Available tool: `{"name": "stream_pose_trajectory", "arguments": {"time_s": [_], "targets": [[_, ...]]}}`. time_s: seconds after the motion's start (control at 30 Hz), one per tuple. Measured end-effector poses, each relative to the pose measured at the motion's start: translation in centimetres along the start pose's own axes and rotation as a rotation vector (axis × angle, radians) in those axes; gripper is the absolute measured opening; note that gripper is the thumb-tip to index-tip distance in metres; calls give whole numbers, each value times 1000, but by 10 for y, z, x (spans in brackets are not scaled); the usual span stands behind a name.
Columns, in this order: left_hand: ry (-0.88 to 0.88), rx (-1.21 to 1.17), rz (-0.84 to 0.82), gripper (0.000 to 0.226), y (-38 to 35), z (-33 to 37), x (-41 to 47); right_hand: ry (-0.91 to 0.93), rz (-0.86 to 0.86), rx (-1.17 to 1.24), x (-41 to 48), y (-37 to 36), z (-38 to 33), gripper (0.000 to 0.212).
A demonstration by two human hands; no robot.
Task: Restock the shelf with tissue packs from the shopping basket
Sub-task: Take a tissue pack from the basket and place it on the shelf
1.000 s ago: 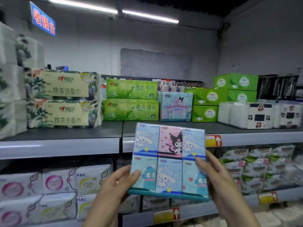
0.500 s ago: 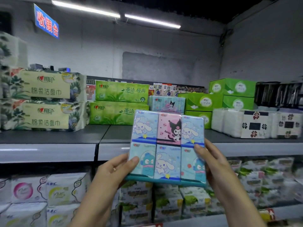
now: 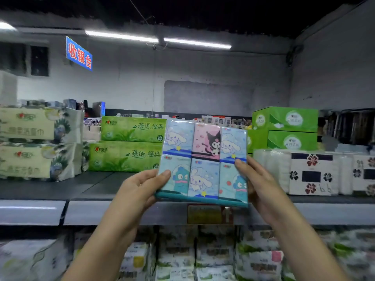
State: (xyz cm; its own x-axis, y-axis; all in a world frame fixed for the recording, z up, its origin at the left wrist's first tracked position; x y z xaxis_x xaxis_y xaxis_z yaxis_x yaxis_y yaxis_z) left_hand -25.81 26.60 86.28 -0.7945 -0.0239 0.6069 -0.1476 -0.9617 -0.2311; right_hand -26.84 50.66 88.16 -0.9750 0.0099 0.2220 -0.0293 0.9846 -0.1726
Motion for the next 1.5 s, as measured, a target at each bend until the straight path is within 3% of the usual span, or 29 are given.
{"name": "stream_pose_trajectory", "arguments": {"time_s": [0.1, 0.2, 0.27, 0.43, 0.57, 0.77, 0.93, 1.5], "targets": [[11, 34, 38, 50, -3, 0, 27, -8, -7, 18, 22, 8, -11, 83], [21, 98, -40, 44, -10, -3, 53, 2, -23, 14, 43, 9, -21, 43], [20, 157, -103, 41, -11, -6, 71, 4, -9, -13, 60, 7, -24, 30], [-8, 208, -135, 16, -9, -16, 106, 42, 14, -212, 95, 2, -33, 32], [18, 350, -183, 15, -3, -33, 123, 88, 15, -332, 109, -4, -43, 36], [42, 381, -212, 16, -1, -46, 146, 99, 128, -595, 129, -1, -44, 44], [93, 396, -224, 20, 2, -63, 157, 69, 185, -764, 145, -3, -38, 38], [159, 560, -218, 33, 13, -106, 171, 73, 309, -828, 160, 2, -19, 37]]}}
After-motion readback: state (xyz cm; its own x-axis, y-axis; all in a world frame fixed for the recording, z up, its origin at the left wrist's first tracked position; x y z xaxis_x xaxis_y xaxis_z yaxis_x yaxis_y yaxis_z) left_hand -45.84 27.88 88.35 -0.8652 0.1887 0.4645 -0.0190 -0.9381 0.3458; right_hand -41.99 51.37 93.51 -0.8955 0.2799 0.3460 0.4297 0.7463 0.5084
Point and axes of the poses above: each hand's wrist, its own x-axis towards the middle knuckle, its own y-axis out of the back of the hand, z = x × y, the point moved 10 cm from there along x, towards the middle knuckle, and after that the axes turned 15 degrees about -y, right-handed, at the moved point
